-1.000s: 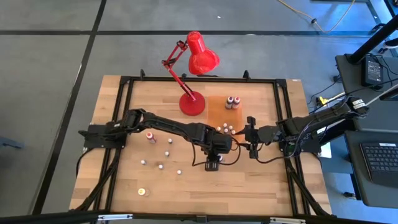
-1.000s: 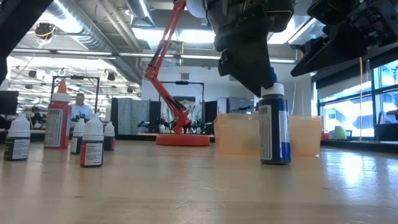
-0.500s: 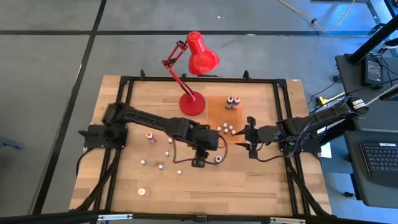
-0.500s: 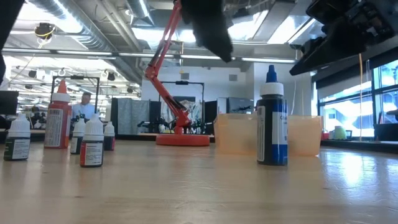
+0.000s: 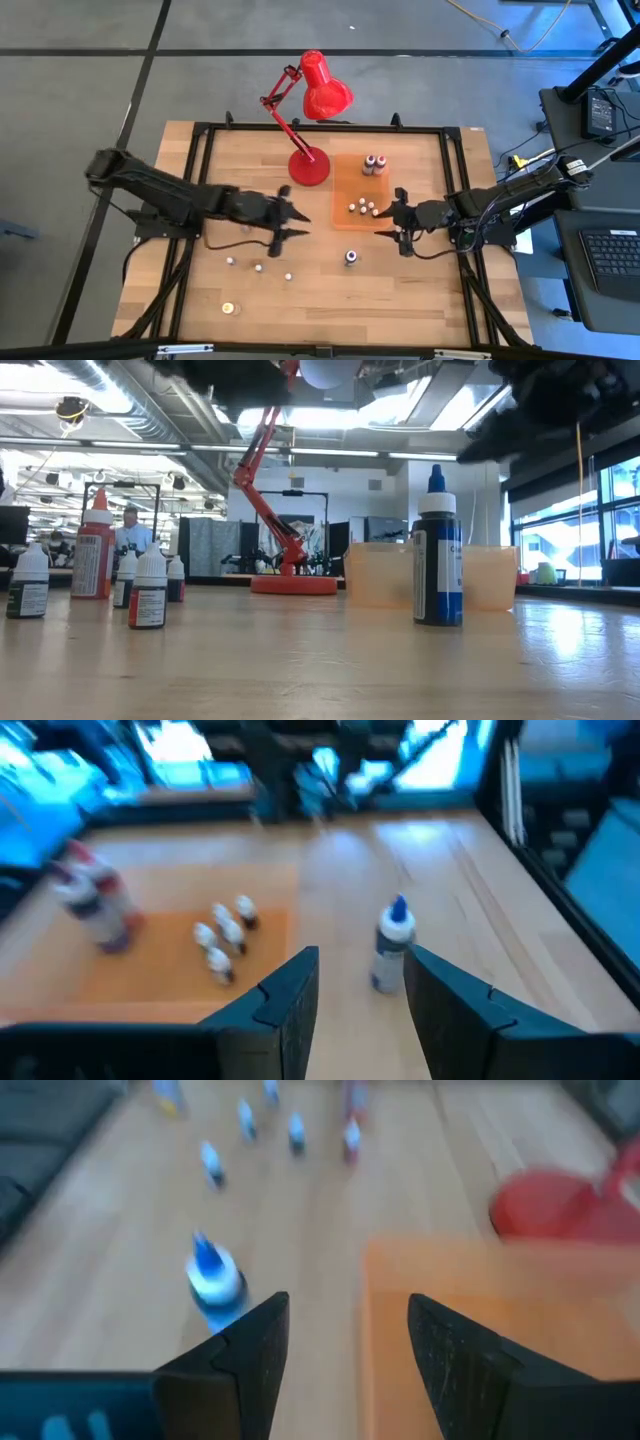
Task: Pick & Place food coloring
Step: Put the large blue food coloring bottle into the orange bin
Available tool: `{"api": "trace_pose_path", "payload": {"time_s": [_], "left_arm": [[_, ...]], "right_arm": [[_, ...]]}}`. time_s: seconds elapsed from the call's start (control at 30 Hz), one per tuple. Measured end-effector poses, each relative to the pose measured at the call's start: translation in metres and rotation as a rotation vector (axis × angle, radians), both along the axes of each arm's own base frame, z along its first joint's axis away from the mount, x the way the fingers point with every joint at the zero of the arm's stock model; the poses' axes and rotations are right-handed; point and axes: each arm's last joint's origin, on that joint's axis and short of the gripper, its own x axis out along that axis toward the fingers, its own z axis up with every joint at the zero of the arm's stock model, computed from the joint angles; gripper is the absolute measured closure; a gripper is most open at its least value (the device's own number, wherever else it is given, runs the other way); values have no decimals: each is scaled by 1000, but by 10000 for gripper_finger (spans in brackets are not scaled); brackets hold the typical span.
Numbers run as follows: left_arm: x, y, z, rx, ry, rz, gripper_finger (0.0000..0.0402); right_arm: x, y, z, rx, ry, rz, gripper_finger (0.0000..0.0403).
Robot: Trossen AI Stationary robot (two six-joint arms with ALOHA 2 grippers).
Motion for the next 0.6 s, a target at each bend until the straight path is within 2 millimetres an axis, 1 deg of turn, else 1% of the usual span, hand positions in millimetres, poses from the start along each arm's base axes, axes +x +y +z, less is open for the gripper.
{"api": "trace_pose_path", "payload": {"time_s": [0.13, 0.27, 0.33, 0.47, 0.53, 0.6], "left_arm": [[-35, 10, -1, 32, -187, 84, 258], [-65, 18, 1, 41, -332, 135, 258], [-79, 20, -1, 48, -355, 132, 258], [-99, 23, -10, 34, -376, 85, 259], [-106, 24, -15, 29, -384, 69, 258], [-113, 25, -23, 18, -384, 66, 257]], "right_arm": [[11, 7, 7, -27, -111, 112, 196], [30, 15, 12, -50, -93, 131, 196], [43, 19, 17, -59, -76, 135, 195], [68, 27, 30, -86, 51, 137, 175], [75, 29, 33, -110, 148, 140, 158], [83, 32, 37, -125, 210, 142, 140]]}}
